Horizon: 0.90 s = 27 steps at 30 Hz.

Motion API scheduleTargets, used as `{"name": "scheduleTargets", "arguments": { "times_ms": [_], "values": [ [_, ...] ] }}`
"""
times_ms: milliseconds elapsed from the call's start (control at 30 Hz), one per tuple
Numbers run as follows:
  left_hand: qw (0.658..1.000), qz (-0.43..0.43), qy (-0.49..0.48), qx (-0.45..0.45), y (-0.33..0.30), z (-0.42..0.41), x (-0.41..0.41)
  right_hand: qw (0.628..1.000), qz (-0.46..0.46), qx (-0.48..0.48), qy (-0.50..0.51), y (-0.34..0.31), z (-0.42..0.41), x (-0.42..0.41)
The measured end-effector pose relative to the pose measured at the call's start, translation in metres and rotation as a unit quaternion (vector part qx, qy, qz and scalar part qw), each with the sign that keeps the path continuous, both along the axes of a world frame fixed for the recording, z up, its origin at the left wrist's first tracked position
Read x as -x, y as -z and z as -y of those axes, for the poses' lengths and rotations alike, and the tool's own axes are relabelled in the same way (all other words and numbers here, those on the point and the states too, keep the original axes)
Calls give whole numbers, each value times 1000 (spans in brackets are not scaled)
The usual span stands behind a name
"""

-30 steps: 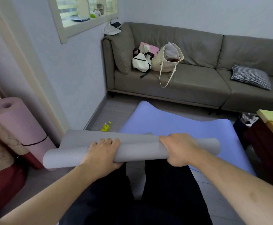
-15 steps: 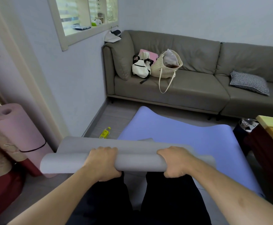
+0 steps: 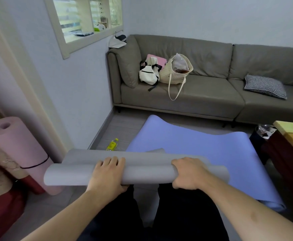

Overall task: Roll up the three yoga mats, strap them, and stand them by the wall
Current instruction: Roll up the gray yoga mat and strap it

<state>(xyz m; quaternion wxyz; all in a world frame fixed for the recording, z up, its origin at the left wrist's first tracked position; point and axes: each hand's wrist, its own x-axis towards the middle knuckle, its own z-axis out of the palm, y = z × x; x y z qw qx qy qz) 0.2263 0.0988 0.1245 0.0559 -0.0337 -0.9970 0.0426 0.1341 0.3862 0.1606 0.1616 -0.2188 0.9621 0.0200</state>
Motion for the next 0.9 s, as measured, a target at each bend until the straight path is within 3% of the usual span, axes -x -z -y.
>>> {"name": "scheduleTargets", "arguments": {
  "times_ms": [100,267,367,600,733,900],
  "values": [
    [998,39,-40,-11,-12,-1,6,1000,-8,12,-5,3,2,-3],
    [991,123,-40,-12,-29,-4,14,988,-136,8,-69,17,0,-18],
    [989,141,-50,-19,-30,-3,18,983,-167,15,-81,29,10,-27],
    [999,25,-26,-14,-5,-5,7,991,-124,11,-48,16,19,-15],
    [999,4,-41,10,2,-7,5,996,-85,7,-36,13,21,-10],
    [998,21,-52,12,-14,-8,9,991,-121,-2,-54,2,21,-10]
  ]
}}
